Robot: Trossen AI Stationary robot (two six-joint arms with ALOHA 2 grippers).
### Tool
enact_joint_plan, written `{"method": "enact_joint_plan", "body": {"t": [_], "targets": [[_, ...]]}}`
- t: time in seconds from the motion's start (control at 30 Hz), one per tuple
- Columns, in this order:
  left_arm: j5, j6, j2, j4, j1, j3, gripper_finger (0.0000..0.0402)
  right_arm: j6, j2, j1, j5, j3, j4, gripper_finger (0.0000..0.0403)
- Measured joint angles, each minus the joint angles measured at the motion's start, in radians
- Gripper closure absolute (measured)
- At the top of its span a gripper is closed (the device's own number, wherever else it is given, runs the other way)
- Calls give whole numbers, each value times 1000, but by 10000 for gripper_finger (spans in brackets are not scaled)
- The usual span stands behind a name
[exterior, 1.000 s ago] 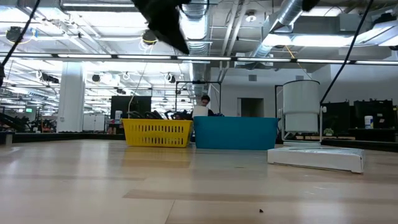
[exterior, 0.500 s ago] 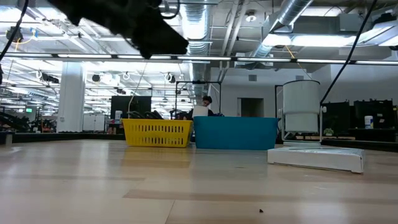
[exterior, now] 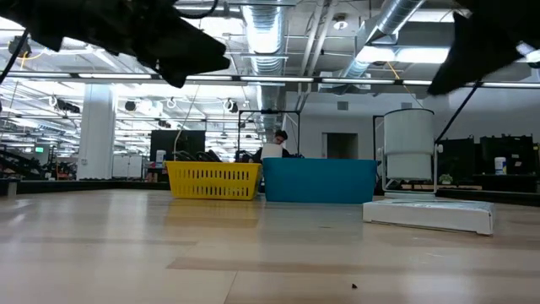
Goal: Pick and place items into bin
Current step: Put the card reader into the dark blue bin
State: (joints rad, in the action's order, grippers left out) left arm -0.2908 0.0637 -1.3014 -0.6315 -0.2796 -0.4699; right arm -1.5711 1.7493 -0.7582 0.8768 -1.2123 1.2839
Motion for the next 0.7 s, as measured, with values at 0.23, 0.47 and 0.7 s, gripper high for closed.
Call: {"method": "enact_joint_plan", "body": {"t": [0.23, 0.47, 0.7], "targets": [[-183, 69, 0, -68, -49, 29, 249, -1, 0, -40, 16, 136, -393, 285], [-187, 47, -9, -78, -49, 34, 248, -2, 0, -30, 14, 238, -578, 285], [-129, 0, -9, -51, -46, 34, 248, 30, 0, -32, -44, 250, -589, 285]]}}
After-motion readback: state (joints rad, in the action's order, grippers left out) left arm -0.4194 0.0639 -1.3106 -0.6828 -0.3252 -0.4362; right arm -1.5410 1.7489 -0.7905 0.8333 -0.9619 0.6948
